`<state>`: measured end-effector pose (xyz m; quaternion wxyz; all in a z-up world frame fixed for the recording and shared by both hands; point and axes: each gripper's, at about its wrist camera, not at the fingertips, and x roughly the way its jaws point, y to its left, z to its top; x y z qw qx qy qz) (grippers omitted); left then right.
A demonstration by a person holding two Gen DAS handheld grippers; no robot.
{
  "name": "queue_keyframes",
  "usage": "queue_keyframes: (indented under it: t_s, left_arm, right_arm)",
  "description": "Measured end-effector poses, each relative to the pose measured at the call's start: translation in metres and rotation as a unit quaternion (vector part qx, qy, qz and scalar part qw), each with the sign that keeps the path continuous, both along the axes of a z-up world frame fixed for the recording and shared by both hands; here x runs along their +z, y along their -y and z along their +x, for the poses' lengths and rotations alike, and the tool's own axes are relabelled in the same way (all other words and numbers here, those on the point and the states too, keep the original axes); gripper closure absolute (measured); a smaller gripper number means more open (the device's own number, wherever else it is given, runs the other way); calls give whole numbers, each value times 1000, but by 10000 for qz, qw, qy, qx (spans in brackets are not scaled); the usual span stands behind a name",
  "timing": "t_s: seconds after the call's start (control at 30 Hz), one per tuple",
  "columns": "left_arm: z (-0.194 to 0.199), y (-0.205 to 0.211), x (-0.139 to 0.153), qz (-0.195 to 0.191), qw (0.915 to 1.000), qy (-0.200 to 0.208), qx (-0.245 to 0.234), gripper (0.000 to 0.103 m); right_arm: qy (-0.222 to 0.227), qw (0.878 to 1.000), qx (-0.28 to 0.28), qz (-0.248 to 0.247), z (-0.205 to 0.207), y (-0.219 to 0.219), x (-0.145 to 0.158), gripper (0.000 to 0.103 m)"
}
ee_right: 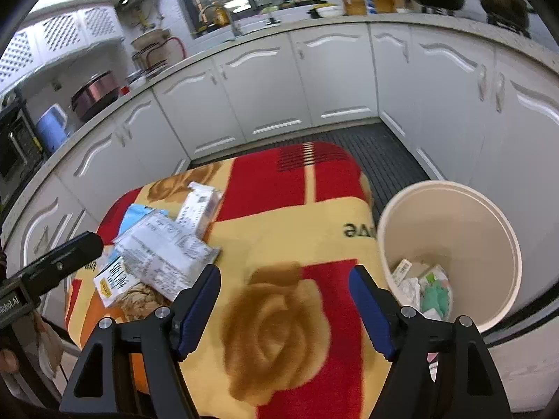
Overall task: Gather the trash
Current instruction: 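Move both open tools back over the remaining trash on the table, then grasp the crumpled beige paper with the right tool while the left tool grasps the clear plastic bag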
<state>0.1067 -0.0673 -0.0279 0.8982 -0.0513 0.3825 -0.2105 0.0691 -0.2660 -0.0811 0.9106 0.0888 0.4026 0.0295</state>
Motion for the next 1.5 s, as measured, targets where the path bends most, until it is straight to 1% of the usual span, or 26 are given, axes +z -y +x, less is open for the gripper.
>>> queue_keyframes:
  t_s: [0.13, 0.27, 0.47, 0.57, 0.7, 0.77, 0.87, 0.93, 1.0, 1.13, 1.23, 1.33, 1.37, 1.43, 1.47, 1.5]
  left_arm:
    - [-2, -31, 1, 10, 9998, -12, 187, 31]
    - [-3, -71, 0, -19, 9986, -48, 525, 31]
    - [-3, -116, -12, -43, 9962, -212, 842, 31]
    - [-6, -127, -17, -19, 9960, -255, 859, 31]
    - [-4, -143, -30, 31, 9945, -453, 947, 31]
    - [-1, -150, -37, 73, 9933, -553, 1013, 31]
    - [3, -155, -47, 375, 9916, -556, 1107, 31]
    - [7, -158, -53, 414, 9916, -570, 1087, 31]
    - [13, -161, -60, 373, 9917, -637, 1054, 31]
    - [29, -161, -73, 416, 9915, -680, 1027, 31]
    - [42, -158, -85, 436, 9919, -793, 890, 31]
    - [52, -152, -93, 449, 9922, -872, 772, 31]
    - [55, -150, -96, 446, 9923, -890, 732, 31]
    - [60, -148, -100, 366, 9927, -925, 688, 31]
    - [62, -147, -101, 285, 9929, -952, 653, 31]
    - [64, -145, -103, 232, 9929, -987, 624, 32]
  right_arm:
    - [-8, 9998, 201, -90, 3, -19, 1, 26]
    - [-62, 9991, 414, -108, 8, -35, -1, 23]
    - [-180, 9961, 850, -128, 16, -62, -7, 20]
    - [-270, 9940, 1046, -185, 20, -77, -12, 20]
    - [-387, 9894, 1398, -97, 20, -95, -18, 20]
    - [-482, 9865, 1561, -75, 19, -104, -22, 20]
    - [-600, 9808, 1853, -38, 16, -121, -30, 20]
    - [-669, 9766, 2042, -64, 14, -134, -37, 20]
    - [-738, 9728, 2193, -144, 15, -147, -46, 20]
    - [-728, 9712, 2254, -252, 18, -160, -58, 20]
    - [-671, 9725, 2217, -257, 24, -164, -63, 20]
    - [-711, 9718, 2232, -267, 30, -168, -68, 20]
    - [-714, 9715, 2246, -258, 33, -169, -70, 21]
    - [-662, 9722, 2237, -214, 35, -171, -73, 28]
    - [-671, 9725, 2227, -152, 37, -172, -75, 41]
    - [-708, 9724, 2220, -76, 40, -171, -76, 52]
